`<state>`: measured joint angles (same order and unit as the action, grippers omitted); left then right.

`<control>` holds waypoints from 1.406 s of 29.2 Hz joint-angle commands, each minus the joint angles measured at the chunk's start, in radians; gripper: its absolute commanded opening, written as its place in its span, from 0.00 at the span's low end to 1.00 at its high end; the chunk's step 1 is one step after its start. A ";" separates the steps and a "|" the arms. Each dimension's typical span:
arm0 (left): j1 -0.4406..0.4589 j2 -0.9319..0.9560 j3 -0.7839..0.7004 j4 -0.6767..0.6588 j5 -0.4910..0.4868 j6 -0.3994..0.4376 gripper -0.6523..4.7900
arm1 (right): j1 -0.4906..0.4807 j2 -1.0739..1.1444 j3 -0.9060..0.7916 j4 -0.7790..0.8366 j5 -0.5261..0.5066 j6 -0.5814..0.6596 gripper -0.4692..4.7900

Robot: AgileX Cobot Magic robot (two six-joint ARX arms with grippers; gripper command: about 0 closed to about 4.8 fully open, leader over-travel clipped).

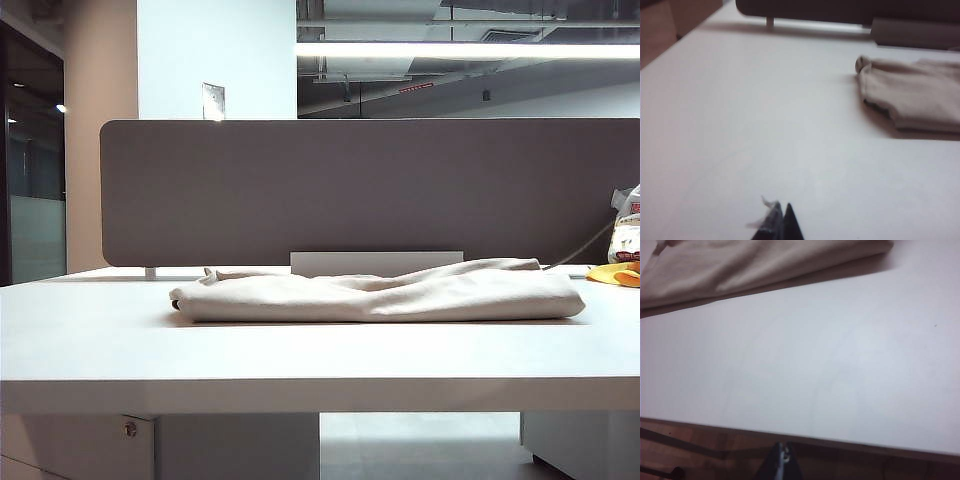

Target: Fold the bottom side of the T-shirt horizontally towards the center, about one-third of the way, then fold the sleeve back towards the center, creating a straight line along the edge of the T-shirt, and finally fold the bottom of the T-shirt up towards the top, creating a neat rectangle.

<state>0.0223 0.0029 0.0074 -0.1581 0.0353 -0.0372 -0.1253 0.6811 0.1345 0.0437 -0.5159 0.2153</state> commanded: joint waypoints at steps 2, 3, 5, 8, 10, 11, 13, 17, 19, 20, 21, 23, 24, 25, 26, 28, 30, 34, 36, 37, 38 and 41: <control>-0.011 0.000 0.000 -0.033 -0.050 0.005 0.11 | 0.000 0.000 0.005 0.013 0.001 0.001 0.08; -0.011 0.000 0.000 -0.031 -0.059 0.002 0.11 | 0.000 0.000 0.005 0.013 0.001 0.001 0.08; -0.011 0.000 0.000 -0.028 -0.053 0.000 0.11 | 0.000 0.000 0.005 0.013 0.001 0.001 0.08; -0.011 0.000 0.000 -0.028 -0.055 0.000 0.11 | 0.000 0.000 0.005 0.013 0.000 0.001 0.08; -0.011 0.000 0.000 -0.028 -0.054 0.000 0.11 | 0.000 0.000 0.005 0.013 0.001 0.001 0.08; -0.011 0.000 0.000 -0.028 -0.055 0.000 0.11 | 0.000 0.000 0.005 0.013 0.001 0.001 0.08; -0.011 0.000 0.000 -0.028 -0.054 0.000 0.11 | 0.000 0.000 0.005 0.013 0.001 0.001 0.08; -0.011 0.000 0.000 -0.028 -0.055 0.000 0.11 | 0.014 -0.008 0.005 0.010 0.094 -0.069 0.08; -0.011 0.000 0.000 -0.028 -0.055 0.000 0.11 | 0.058 -0.095 0.005 -0.018 0.281 -0.129 0.08; -0.011 0.000 0.000 -0.028 -0.054 0.000 0.11 | 0.104 -0.149 0.005 -0.017 0.409 -0.174 0.08; -0.011 0.000 0.000 -0.028 -0.054 0.000 0.11 | 0.137 -0.184 0.005 -0.017 0.478 -0.174 0.08; -0.011 0.000 0.000 -0.028 -0.055 0.000 0.11 | 0.208 -0.267 0.006 -0.016 0.569 -0.174 0.08; -0.011 0.000 0.000 -0.028 -0.054 0.000 0.11 | 0.235 -0.325 0.006 -0.017 0.562 -0.174 0.08; -0.011 0.000 0.000 -0.028 -0.054 0.000 0.11 | 0.243 -0.352 0.005 -0.018 0.563 -0.174 0.08; -0.011 0.000 0.000 -0.028 -0.055 0.000 0.11 | 0.250 -0.404 0.005 -0.018 0.563 -0.177 0.08; -0.011 0.000 0.000 -0.028 -0.054 0.000 0.11 | 0.250 -0.462 0.005 -0.054 0.568 -0.197 0.08; -0.011 0.000 0.000 -0.028 -0.054 0.000 0.11 | 0.249 -0.487 0.000 -0.076 0.570 -0.225 0.08; -0.011 0.000 0.000 -0.028 -0.055 0.000 0.11 | 0.246 -0.557 -0.061 -0.069 0.570 -0.264 0.08; -0.011 0.000 0.000 -0.028 -0.055 0.000 0.11 | 0.239 -0.605 -0.107 -0.068 0.570 -0.263 0.08; -0.011 0.000 0.000 -0.028 -0.055 0.000 0.11 | 0.233 -0.619 -0.119 -0.068 0.570 -0.263 0.08; -0.011 0.000 0.000 -0.028 -0.055 0.000 0.11 | 0.219 -0.644 -0.129 -0.078 0.570 -0.262 0.08; -0.011 0.000 0.000 -0.028 -0.054 0.000 0.11 | 0.179 -0.671 -0.129 -0.082 0.570 -0.269 0.08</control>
<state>0.0093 0.0032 0.0090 -0.1688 -0.0151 -0.0380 0.0624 0.0174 0.0093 -0.0494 0.0525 -0.0463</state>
